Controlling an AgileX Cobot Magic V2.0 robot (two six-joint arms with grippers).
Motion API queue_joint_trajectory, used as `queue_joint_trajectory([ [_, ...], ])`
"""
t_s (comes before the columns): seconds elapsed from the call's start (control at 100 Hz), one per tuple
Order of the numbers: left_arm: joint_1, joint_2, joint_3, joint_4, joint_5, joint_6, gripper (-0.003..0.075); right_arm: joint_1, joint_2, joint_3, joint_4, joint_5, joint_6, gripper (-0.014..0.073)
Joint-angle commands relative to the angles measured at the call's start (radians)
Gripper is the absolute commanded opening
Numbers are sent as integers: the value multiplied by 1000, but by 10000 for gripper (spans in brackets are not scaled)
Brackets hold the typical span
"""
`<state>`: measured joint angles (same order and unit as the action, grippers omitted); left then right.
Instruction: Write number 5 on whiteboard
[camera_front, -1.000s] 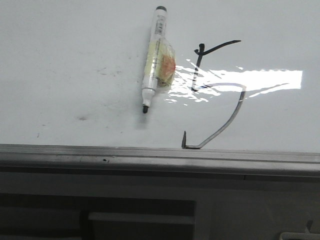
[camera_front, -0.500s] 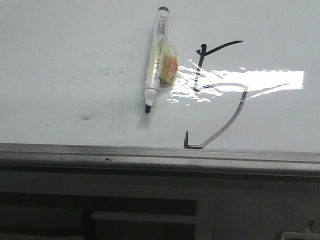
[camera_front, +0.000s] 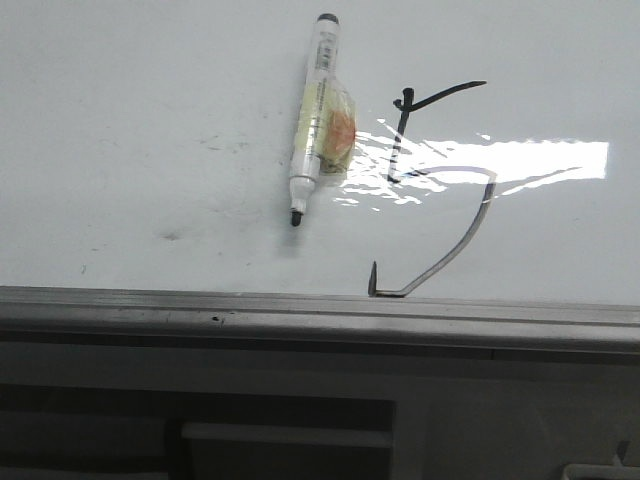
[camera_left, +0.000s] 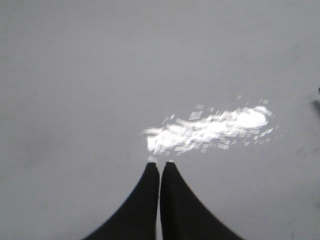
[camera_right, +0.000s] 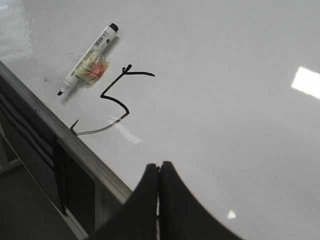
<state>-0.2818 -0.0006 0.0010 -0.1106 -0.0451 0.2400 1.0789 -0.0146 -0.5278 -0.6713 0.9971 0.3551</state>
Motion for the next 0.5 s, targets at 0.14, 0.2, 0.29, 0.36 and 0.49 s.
queue_joint_trajectory([
  [0.14, 146, -29, 22, 18, 273, -104, -20, 2, -9, -19, -47, -59, 0, -63],
  [0.2, 155, -29, 22, 0, 304, -104, -20, 2, -9, -19, -47, -59, 0, -63],
  [0.29, 157, -29, 22, -7, 304, -104, -20, 2, -9, -19, -47, -59, 0, -63],
  [0.36, 157, -29, 22, -7, 304, -104, -20, 2, -9, -19, -47, -59, 0, -63],
  [0.49, 157, -29, 22, -7, 304, -104, -20, 2, -9, -19, -47, -59, 0, -63],
])
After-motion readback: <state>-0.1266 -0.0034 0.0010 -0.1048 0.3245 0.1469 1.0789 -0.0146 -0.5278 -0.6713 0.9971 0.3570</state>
